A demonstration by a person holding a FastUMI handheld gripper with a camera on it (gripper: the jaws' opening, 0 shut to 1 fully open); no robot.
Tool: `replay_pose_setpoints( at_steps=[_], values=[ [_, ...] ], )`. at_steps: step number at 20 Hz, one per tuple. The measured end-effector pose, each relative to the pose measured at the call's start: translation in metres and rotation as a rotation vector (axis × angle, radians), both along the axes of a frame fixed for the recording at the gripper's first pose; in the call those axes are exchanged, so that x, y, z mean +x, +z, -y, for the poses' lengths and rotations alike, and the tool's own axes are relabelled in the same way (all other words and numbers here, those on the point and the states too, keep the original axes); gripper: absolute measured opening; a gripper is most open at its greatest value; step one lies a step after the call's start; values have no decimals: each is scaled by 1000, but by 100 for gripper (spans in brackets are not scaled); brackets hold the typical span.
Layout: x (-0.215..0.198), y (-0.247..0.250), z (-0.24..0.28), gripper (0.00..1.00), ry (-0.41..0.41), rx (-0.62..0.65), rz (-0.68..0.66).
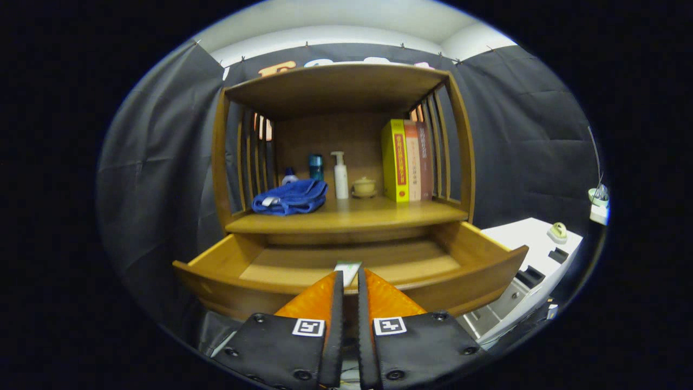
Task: Pull open the drawer, take out the items inside it, and place them on the countertop above the cabinet.
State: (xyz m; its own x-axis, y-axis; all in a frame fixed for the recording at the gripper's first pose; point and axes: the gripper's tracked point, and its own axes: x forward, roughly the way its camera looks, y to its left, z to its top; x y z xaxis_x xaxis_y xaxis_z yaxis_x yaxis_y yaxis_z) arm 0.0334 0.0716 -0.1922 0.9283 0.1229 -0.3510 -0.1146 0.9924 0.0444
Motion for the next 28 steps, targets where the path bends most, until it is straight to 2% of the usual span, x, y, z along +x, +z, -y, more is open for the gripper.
replay_pose_setpoints(
  at_steps=[2, 6, 8, 11, 14, 17, 20, 28],
  values=[
    [16, 14, -3, 26, 17, -6, -33],
    [54, 0, -19, 59, 72, -21, -195],
    [64, -28, -26, 76, 76, -17, -338],
    [68, -79, -33, 77, 34, 28, -586],
    [75, -122, -25, 78, -5, -8, -736],
    [80, -150, -19, 78, -23, -69, -811],
    [73, -164, -33, 78, 11, -81, -868],
    [78, -198, -36, 78, -17, -94, -945]
  ],
)
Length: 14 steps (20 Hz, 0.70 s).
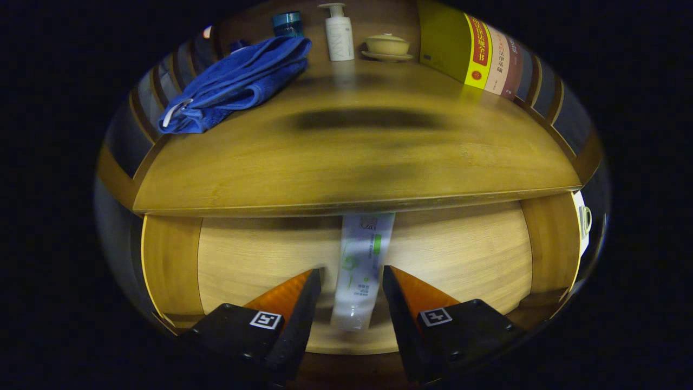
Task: Pull open the drawer, take out the items inside it, and place them on the countertop above the cabinet.
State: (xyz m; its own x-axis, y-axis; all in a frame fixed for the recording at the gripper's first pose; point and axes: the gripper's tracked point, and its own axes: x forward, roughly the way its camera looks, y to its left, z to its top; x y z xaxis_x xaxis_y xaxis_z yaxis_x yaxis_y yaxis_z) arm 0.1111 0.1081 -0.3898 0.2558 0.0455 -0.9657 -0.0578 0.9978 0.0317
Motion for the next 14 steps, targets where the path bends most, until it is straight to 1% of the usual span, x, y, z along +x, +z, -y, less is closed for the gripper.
replay_pose_setpoints(
  at_steps=[2, 5, 8, 10, 12, 14],
  values=[
    [-4, -3, -1, 78, -8, 5, -35],
    [0, -9, 0, 78, 9, -26, -57],
    [-7, -13, 1, 79, 40, -52, -120],
    [-3, -15, 0, 76, 38, -50, -123],
    [6, -6, -4, 66, 54, -40, -96],
    [18, 4, -6, 57, 44, -32, -67]
  ],
)
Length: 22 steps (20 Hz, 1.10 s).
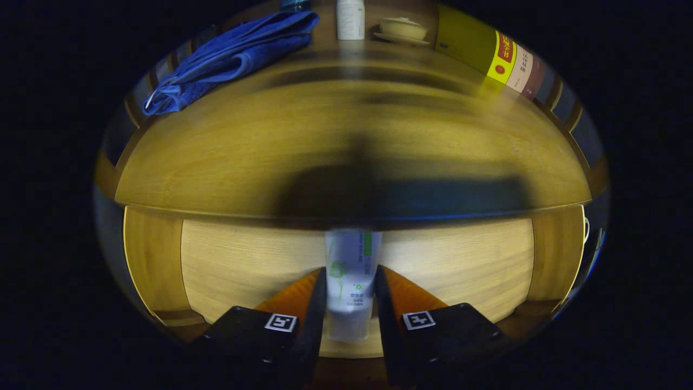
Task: Pull open the drawer, take out the items inside it, and place them on the countertop above the cabinet.
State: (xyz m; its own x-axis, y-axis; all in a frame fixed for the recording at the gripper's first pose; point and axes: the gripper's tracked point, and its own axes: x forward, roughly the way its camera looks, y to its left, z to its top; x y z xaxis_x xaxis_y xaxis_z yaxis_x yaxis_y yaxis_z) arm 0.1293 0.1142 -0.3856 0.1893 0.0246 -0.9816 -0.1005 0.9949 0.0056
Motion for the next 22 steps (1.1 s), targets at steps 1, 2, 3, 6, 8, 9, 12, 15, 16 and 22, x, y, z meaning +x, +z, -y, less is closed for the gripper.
replay_pose_setpoints(
  at_steps=[1, 2, 3, 6, 8, 9, 12, 15, 16, 22],
  values=[
    [5, 4, -2, 53, -6, 6, 10],
    [9, 10, -5, 52, -1, 16, 16],
    [14, 18, -8, 50, 2, 33, 26],
    [39, 50, -30, 47, 22, 125, 84],
    [58, 75, -47, 46, 79, 175, 117],
    [68, 87, -55, 46, 96, 200, 127],
    [10, 94, -76, 46, 105, 278, 133],
    [65, 137, -83, 46, 137, 306, 165],
    [63, 144, -86, 46, 151, 310, 171],
    [83, 201, -90, 46, 152, 345, 301]
  ],
)
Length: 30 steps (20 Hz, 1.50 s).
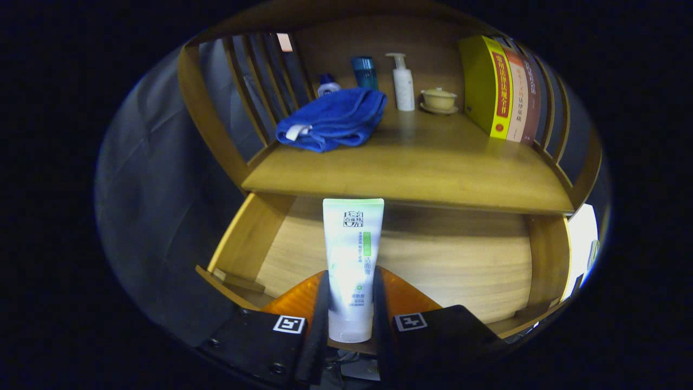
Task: Pull open the drawer, take out the items inside it, and place them on the countertop above the cabinet.
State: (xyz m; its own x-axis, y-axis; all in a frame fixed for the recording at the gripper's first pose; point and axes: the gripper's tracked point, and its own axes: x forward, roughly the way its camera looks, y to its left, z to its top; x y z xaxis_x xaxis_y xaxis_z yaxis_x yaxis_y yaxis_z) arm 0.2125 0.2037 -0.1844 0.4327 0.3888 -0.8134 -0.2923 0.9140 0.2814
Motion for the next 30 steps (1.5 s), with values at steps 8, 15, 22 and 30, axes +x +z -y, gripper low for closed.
replay_pose_setpoints(
  at_steps=[8, 15, 22, 30],
  values=[
    [109, 13, 29, 46, -138, -71, 22],
    [166, -26, 41, 46, -238, -123, -2],
    [175, -49, 54, 51, -263, -200, -21],
    [170, -42, 53, 79, -240, -226, 2]
  ],
)
